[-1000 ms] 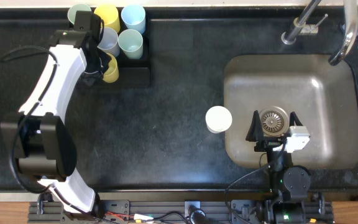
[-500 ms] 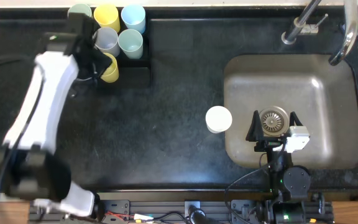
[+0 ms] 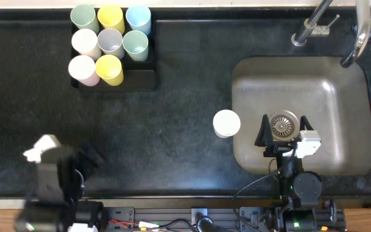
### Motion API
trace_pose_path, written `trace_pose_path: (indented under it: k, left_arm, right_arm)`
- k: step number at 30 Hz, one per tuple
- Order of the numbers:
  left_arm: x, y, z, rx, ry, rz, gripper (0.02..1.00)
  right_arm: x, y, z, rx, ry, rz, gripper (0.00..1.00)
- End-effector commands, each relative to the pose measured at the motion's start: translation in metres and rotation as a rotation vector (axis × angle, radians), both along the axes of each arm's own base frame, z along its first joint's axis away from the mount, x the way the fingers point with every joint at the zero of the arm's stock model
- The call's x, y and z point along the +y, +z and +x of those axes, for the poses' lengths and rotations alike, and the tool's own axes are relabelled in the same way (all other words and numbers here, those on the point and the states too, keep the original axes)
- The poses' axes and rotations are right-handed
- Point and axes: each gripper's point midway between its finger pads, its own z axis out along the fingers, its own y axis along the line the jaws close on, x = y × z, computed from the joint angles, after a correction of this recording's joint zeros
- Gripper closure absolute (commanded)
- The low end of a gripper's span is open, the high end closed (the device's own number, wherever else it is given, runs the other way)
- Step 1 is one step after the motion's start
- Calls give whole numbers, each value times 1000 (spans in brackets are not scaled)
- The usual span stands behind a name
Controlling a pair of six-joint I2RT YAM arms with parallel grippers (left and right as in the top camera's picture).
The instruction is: Store Cups
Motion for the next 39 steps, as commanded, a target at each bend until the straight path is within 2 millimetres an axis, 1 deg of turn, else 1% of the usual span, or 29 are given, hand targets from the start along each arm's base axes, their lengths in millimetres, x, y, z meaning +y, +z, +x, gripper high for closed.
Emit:
trace_pose_path:
  k: [1, 3, 5, 9, 10, 12, 16, 20, 39]
  left_arm:
    - [-20, -2, 26, -244, -428, 332, 20]
    - [-32, 8, 40, -391, -522, 414, 20]
    - [-39, 12, 51, -498, -545, 446, 20]
    - [-44, 1, 68, -576, -549, 453, 20]
    - [-44, 6, 70, -606, -542, 460, 20]
    - [-42, 9, 72, -630, -528, 471, 20]
    - [-40, 11, 74, -645, -509, 481, 20]
    - [-41, 14, 78, -707, -501, 491, 20]
    - [-42, 14, 78, -708, -505, 489, 20]
  right_arm:
    - [0, -3, 0, 0, 3, 4, 5]
    - [0, -4, 0, 0, 3, 4, 5]
    - [0, -4, 0, 1, 3, 4, 5]
    - [0, -3, 0, 0, 3, 4, 3]
    - [0, -4, 0, 0, 3, 4, 3]
    - [0, -3, 0, 0, 3, 4, 3]
    - [0, -4, 0, 1, 3, 4, 3]
    - [0, -4, 0, 0, 3, 4, 5]
    - [0, -4, 0, 0, 4, 4, 5]
